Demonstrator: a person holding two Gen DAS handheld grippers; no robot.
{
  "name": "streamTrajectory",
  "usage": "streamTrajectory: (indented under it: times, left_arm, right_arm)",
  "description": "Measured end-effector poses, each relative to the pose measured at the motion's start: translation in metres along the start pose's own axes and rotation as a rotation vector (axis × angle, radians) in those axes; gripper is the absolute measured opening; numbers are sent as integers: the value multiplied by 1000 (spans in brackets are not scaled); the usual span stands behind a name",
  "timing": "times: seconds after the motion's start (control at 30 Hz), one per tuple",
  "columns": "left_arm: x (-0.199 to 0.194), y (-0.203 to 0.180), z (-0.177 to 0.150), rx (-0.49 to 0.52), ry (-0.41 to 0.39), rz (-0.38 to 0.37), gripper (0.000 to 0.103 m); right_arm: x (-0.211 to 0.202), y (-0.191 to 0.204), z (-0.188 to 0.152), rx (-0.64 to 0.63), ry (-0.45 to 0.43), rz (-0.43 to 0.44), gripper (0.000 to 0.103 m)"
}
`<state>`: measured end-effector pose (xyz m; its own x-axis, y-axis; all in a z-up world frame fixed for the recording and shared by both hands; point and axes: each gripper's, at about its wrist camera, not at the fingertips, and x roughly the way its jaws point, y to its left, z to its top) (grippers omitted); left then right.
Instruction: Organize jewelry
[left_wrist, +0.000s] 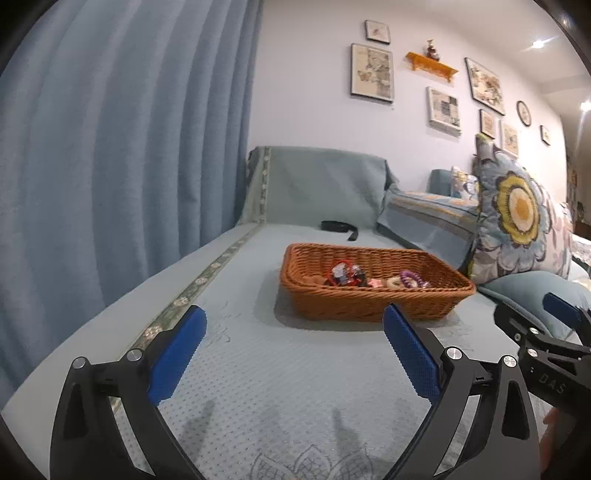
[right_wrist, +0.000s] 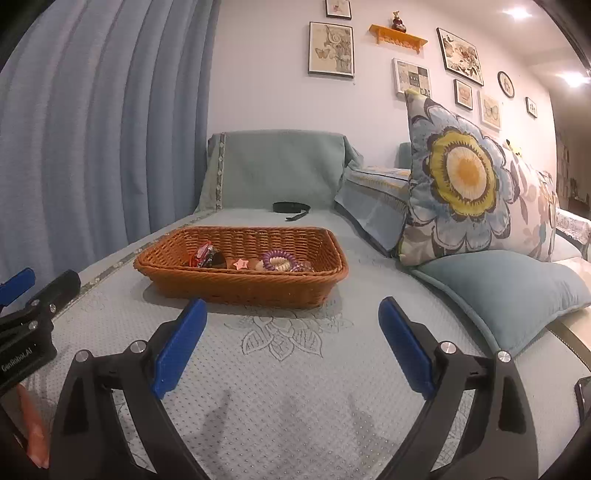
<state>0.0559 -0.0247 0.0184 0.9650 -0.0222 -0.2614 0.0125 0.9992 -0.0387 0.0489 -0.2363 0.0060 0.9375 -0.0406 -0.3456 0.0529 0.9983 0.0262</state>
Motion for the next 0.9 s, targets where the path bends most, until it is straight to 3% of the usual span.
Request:
streamTrajectory:
  times: [0.9]
  left_arm:
    - [3, -6, -2, 24, 20, 5, 94]
  right_arm:
    - [1, 6, -1, -23, 9, 7, 91]
